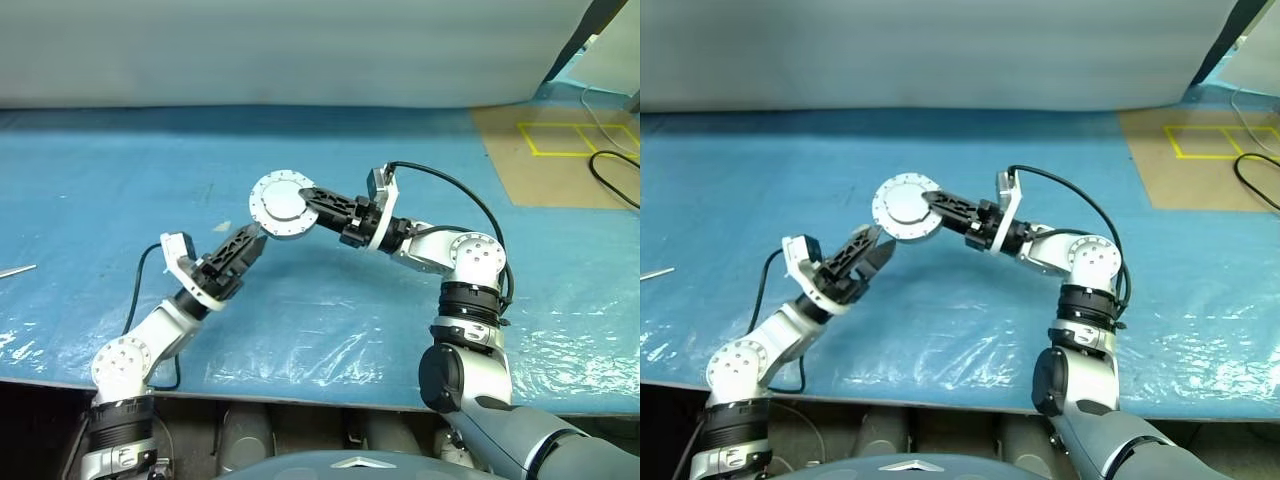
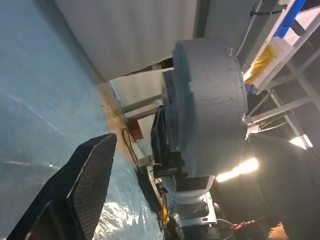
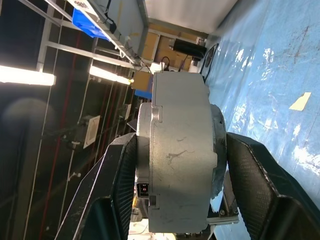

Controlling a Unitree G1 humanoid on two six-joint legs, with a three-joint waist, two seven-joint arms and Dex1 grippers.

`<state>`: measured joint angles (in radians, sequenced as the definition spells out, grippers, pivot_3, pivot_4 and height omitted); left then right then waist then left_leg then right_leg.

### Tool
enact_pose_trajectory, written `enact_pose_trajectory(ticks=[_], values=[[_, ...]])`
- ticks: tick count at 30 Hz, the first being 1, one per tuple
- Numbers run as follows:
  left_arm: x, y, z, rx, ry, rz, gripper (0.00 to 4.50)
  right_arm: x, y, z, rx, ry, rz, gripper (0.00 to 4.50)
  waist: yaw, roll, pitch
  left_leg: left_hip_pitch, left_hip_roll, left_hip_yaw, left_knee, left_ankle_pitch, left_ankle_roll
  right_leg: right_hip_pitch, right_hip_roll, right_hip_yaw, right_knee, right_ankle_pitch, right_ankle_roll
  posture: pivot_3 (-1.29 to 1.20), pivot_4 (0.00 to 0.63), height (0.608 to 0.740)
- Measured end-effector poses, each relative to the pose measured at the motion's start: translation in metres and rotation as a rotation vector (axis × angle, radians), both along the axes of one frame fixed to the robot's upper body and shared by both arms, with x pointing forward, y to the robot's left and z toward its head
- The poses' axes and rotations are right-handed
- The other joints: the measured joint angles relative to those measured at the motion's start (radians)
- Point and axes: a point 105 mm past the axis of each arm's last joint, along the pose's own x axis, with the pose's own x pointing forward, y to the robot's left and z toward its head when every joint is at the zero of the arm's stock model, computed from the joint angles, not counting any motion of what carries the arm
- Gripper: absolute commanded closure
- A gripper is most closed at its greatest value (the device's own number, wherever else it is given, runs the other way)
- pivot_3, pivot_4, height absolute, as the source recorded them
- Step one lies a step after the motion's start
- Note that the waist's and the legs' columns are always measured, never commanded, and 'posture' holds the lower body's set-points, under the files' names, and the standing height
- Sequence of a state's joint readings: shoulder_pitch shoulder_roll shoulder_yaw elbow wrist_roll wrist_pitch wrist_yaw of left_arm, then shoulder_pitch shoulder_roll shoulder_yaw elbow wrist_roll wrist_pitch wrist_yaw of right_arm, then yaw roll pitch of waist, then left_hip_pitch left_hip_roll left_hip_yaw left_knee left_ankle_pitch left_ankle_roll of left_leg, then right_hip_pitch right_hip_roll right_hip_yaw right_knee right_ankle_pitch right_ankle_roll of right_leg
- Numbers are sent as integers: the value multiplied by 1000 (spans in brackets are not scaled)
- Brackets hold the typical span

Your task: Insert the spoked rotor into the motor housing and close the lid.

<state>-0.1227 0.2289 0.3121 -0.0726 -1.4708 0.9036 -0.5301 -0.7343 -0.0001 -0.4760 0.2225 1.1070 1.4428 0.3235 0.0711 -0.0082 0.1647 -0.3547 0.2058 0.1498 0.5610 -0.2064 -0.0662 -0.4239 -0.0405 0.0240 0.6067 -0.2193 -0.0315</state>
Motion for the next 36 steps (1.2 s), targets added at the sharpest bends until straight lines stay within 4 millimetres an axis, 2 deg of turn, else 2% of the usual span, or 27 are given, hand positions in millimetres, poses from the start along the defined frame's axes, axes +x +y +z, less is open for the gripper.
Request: enact_pose_trajectory(ticks=[4, 9, 16, 22, 25, 28, 30, 36], values=[[-1, -4, 10, -9, -40, -28, 33, 0, -1, -1, -13, -1, 3, 2135, -1, 0, 0, 0, 0, 0, 0, 0, 0, 0, 0, 0, 0, 0, 0, 0, 150, 740], [1, -6, 13, -15, -48, -39, 33, 0, -1, -1, -20, -3, 2, 2135, 0, 0, 0, 0, 0, 0, 1, 0, 0, 0, 0, 0, 1, 0, 0, 0, 150, 740], [31, -27, 12, -32, -28, -33, 33, -1, 2, -2, -30, -5, 13, 2135, 5, 0, 0, -1, 0, -1, 3, 0, 0, 1, 0, 1, 1, 1, 2, 0, 150, 740], [36, -34, 9, -7, -21, -39, 33, 1, -2, -3, -52, -6, 0, 2135, 2, 0, 0, -1, 0, -1, 2, 0, 0, 1, 0, 0, 1, 1, 2, 0, 150, 740], [38, -33, 8, 1, -17, -25, 595, 2, -2, -4, -64, -2, -10, 2135, 3, 0, 0, -1, 0, -1, 2, 0, 0, 1, 0, 0, 1, 1, 2, 0, 150, 740], [36, -32, 8, 0, -20, -25, 1568, 3, -2, -7, -77, 6, -21, 2135, 4, 0, 0, -2, 0, -1, 3, 0, 0, 1, 0, 0, 1, 1, 2, 0, 150, 740], [34, -32, 7, -14, -12, -34, 1991, 2, -2, -7, -75, 6, -20, 2135, 3, 0, 0, -2, 0, -1, 3, 0, 0, 1, 0, 0, 1, 1, 2, 0, 150, 740], [32, -33, 8, -28, 0, -57, 1994, 2, 0, -7, -77, 5, -14, 2135, 4, -1, 0, -2, 0, -1, 3, 0, 0, 1, 0, 0, 1, 1, 2, 0, 150, 740]])
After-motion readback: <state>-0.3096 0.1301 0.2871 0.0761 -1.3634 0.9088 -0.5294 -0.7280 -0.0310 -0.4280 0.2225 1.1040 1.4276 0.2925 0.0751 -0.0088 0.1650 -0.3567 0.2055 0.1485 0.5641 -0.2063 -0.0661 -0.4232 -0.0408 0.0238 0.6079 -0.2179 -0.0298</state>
